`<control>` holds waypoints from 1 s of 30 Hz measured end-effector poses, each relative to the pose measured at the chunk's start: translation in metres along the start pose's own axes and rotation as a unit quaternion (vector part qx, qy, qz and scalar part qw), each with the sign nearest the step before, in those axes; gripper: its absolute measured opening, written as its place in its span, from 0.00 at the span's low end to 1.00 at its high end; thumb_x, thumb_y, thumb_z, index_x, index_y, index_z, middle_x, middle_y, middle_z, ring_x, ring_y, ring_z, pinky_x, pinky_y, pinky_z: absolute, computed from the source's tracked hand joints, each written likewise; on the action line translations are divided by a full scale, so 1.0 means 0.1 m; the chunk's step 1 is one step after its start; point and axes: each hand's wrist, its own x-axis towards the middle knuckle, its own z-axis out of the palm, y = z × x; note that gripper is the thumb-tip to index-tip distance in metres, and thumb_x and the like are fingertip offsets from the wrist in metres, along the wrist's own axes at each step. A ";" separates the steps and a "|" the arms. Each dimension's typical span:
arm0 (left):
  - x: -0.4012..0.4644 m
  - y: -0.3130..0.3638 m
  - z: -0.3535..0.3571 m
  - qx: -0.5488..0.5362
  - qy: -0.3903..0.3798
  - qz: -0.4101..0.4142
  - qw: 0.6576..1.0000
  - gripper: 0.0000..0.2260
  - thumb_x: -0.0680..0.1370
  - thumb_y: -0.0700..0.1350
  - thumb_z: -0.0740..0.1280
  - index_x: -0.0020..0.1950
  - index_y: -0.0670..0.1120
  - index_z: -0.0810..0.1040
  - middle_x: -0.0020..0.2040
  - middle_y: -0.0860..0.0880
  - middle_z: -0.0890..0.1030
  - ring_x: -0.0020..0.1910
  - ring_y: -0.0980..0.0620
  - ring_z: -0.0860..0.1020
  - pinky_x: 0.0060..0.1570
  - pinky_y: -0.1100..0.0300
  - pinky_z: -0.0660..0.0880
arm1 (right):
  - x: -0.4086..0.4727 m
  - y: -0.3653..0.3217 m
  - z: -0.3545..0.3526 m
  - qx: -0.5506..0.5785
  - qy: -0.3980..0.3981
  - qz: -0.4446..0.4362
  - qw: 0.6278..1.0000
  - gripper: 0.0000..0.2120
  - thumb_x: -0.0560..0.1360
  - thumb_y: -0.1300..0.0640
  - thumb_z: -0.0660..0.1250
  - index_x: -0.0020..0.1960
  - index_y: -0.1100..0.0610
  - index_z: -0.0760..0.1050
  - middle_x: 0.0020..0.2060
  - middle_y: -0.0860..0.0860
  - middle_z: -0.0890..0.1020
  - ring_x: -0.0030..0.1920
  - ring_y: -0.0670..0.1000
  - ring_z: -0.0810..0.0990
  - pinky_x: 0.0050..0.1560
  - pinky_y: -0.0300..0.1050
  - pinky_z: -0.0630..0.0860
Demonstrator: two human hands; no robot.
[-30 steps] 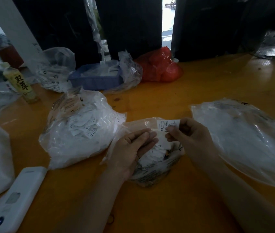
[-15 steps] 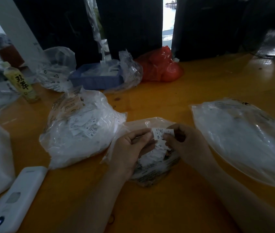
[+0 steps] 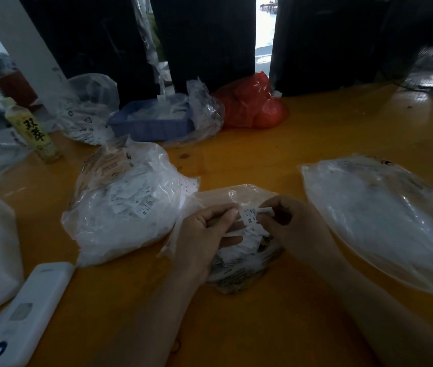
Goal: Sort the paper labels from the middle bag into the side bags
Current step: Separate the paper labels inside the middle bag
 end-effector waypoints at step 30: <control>0.06 0.54 -0.53 0.442 0.281 0.512 0.681 0.08 0.82 0.34 0.69 0.60 0.36 0.83 0.59 0.42 0.84 0.59 0.59 0.78 0.59 0.76 0.72 | 0.07 0.09 -0.15 -0.128 0.096 -0.018 0.987 0.03 0.82 0.53 0.66 0.55 0.48 0.77 0.40 0.36 0.75 0.40 0.41 0.77 0.36 0.30 0.70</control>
